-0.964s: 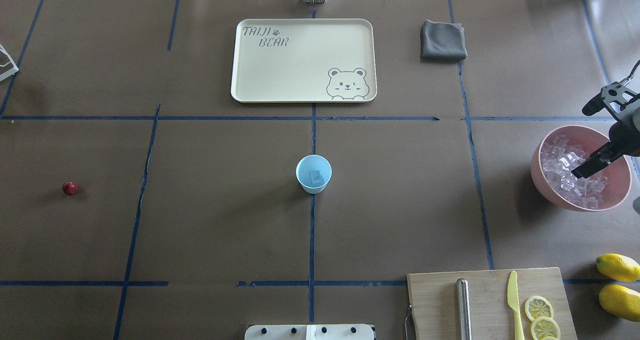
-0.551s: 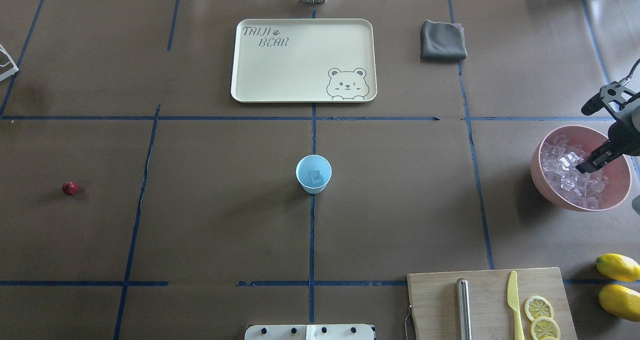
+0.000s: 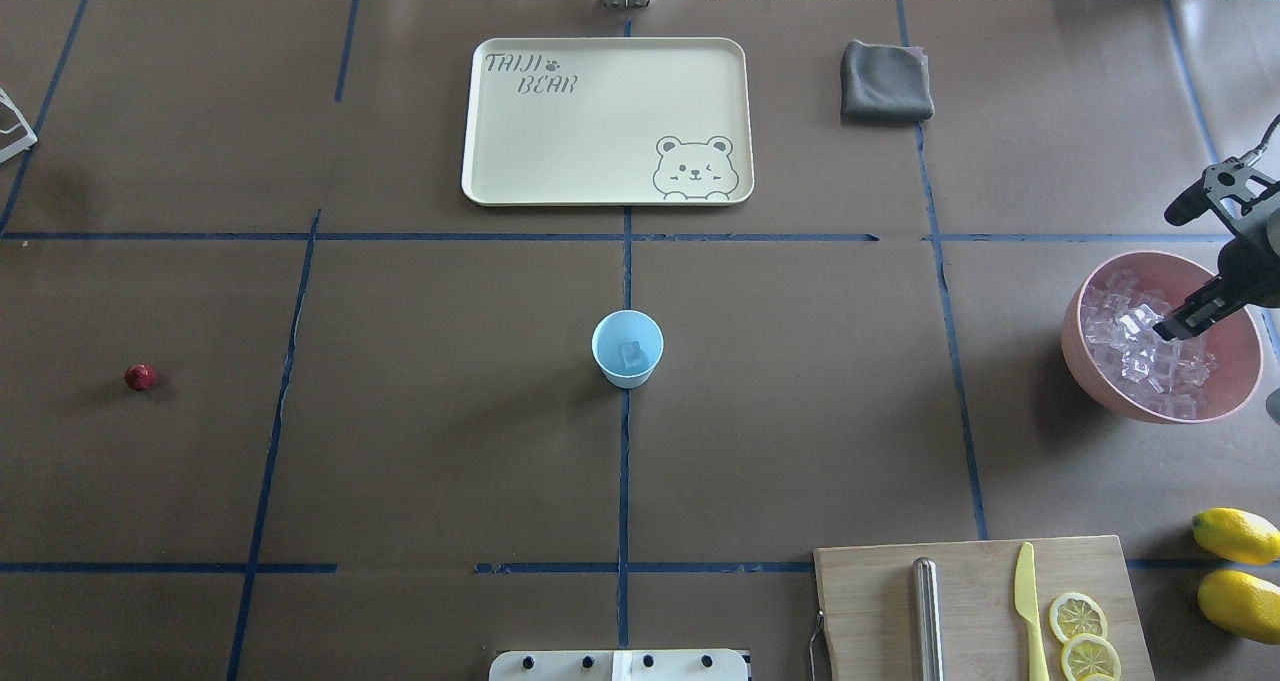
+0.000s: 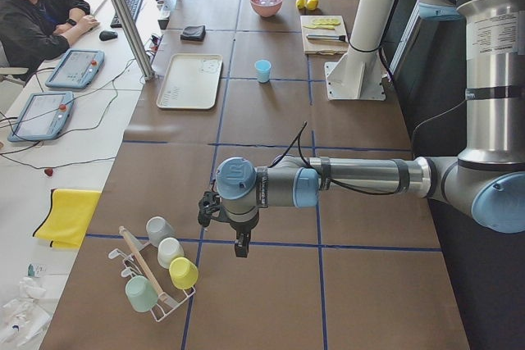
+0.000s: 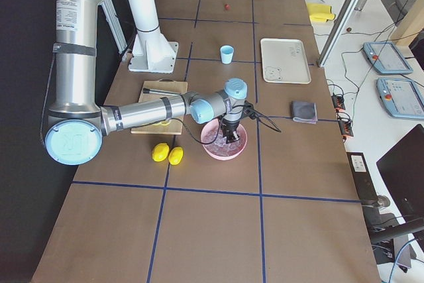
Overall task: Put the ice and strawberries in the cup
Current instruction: 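Lower the right gripper into the bowl and grasp an ice cube, then carry the ice cube with the right gripper over the blue cup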
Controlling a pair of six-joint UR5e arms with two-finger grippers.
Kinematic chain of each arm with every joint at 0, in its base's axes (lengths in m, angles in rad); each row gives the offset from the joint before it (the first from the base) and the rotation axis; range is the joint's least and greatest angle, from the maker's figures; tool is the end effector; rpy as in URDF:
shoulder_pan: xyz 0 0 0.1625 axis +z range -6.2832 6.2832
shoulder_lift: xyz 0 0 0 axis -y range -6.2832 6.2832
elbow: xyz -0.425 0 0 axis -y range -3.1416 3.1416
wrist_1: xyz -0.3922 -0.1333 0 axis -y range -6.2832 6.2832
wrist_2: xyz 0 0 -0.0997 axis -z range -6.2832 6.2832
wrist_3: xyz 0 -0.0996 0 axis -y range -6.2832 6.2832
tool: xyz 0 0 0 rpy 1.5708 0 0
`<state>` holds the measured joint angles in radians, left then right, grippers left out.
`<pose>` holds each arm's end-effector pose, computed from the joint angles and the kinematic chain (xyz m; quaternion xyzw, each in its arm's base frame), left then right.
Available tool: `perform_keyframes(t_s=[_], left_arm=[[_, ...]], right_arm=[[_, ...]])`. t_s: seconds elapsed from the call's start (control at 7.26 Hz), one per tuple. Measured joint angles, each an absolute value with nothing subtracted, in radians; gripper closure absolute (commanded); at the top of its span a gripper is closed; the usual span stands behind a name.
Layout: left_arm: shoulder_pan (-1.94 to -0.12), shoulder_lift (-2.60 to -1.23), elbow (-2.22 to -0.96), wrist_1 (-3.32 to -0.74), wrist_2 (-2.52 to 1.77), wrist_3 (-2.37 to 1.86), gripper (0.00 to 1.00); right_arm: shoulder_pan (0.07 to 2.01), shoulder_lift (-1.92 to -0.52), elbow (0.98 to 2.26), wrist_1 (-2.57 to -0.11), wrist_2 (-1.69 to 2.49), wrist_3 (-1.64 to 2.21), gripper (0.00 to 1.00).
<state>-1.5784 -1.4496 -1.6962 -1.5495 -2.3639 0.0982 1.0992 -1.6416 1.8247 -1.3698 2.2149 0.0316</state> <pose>-0.0657 -0.4388 0.6543 0.0126 0.3861 0.0385 0.9216 -0.1516 -0.4591 0.5515 0.0980 -0.3460 -0.2622 0.8955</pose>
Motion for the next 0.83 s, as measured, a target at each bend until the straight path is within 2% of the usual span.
perform_keyframes(t_s=[0.41,0.83], left_arm=[[-1.575,-1.450,-1.695,-1.549,-2.364,0.098,0.00],[-1.568,-1.450,-1.696,-1.550,-2.364,0.098,0.00]], right_arm=[[1.188,-1.627,1.870,-1.372,2.218,0.093,1.00],[1.091,-1.451,1.890,-1.375,2.216,0.471,1.00]])
